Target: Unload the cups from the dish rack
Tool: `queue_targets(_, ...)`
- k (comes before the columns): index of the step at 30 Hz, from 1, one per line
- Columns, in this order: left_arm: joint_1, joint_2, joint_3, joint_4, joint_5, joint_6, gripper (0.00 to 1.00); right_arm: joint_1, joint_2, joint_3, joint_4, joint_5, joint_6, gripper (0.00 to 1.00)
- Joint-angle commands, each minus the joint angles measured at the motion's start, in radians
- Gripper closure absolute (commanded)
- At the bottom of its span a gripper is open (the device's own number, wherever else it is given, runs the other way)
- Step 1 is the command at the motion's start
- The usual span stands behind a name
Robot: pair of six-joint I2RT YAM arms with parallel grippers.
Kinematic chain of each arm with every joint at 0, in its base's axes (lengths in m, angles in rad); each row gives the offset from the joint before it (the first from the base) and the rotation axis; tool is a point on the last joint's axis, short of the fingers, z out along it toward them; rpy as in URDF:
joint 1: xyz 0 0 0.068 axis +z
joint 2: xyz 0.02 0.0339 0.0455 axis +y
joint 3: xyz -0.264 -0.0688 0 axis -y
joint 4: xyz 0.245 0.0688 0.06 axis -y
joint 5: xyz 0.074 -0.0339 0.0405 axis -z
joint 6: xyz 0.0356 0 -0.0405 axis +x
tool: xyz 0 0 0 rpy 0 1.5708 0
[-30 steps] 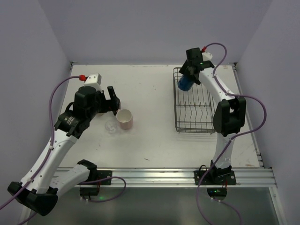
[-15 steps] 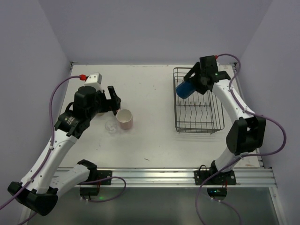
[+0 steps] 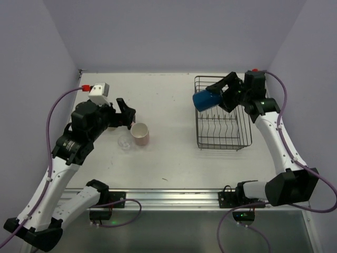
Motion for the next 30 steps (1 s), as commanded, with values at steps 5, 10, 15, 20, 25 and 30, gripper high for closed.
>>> queue_targets(5,0.006,-0.107,-0.029,0.139,0.159,0.068,0.05,-0.015,-0.153,-0.104,0.191,-0.404,0.167,1.00)
queue_targets(10,0.006,-0.151,-0.124,0.297,0.280,0.046,0.03,-0.026,-0.204,-0.252,0.344,-0.664,0.339,1.00)
queue_targets(15,0.006,-0.127,-0.189,0.451,0.342,-0.121,0.03,-0.027,-0.264,-0.378,0.614,-0.813,0.546,1.00)
queue_targets(20,0.006,0.025,-0.114,0.477,0.457,-0.172,0.06,-0.033,-0.301,-0.495,0.889,-0.943,0.731,1.00)
queue_targets(25,0.004,0.041,-0.152,0.604,0.567,-0.118,0.06,-0.068,-0.321,-0.647,1.310,-1.025,1.104,1.00)
queue_targets(30,-0.014,0.014,-0.226,0.695,0.661,-0.014,0.08,-0.055,-0.362,-0.731,1.368,-1.028,1.203,1.00)
